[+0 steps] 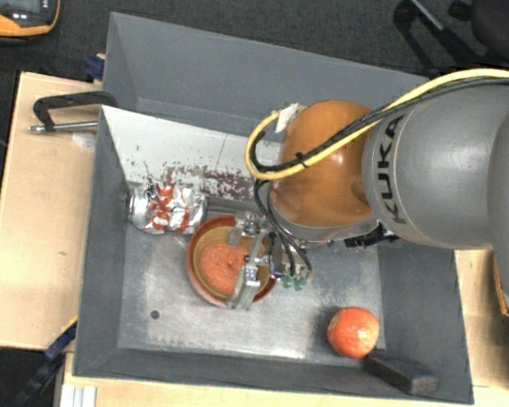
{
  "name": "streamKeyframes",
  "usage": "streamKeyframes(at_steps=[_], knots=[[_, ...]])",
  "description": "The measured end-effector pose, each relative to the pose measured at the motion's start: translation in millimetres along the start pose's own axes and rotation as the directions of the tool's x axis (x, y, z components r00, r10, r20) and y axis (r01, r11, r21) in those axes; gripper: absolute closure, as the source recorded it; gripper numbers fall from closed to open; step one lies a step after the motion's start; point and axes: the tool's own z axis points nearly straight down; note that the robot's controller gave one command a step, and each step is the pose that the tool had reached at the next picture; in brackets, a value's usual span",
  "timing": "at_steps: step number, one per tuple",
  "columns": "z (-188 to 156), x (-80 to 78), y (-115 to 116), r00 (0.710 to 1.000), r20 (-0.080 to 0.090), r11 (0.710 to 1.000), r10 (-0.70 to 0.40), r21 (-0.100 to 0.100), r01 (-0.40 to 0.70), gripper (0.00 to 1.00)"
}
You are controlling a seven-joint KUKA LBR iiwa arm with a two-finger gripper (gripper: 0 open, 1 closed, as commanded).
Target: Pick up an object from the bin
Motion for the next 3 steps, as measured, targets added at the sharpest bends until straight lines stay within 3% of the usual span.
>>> streamKeyframes(at_steps=[1,3], knots=[[25.0,-28.4,-8.7,0.999,0.01,0.999,-0.053,-0.003,0.053,0.0],[31.4,-34.8,-11.6,0.993,0.023,0.994,-0.113,-0.005,0.113,0.0]])
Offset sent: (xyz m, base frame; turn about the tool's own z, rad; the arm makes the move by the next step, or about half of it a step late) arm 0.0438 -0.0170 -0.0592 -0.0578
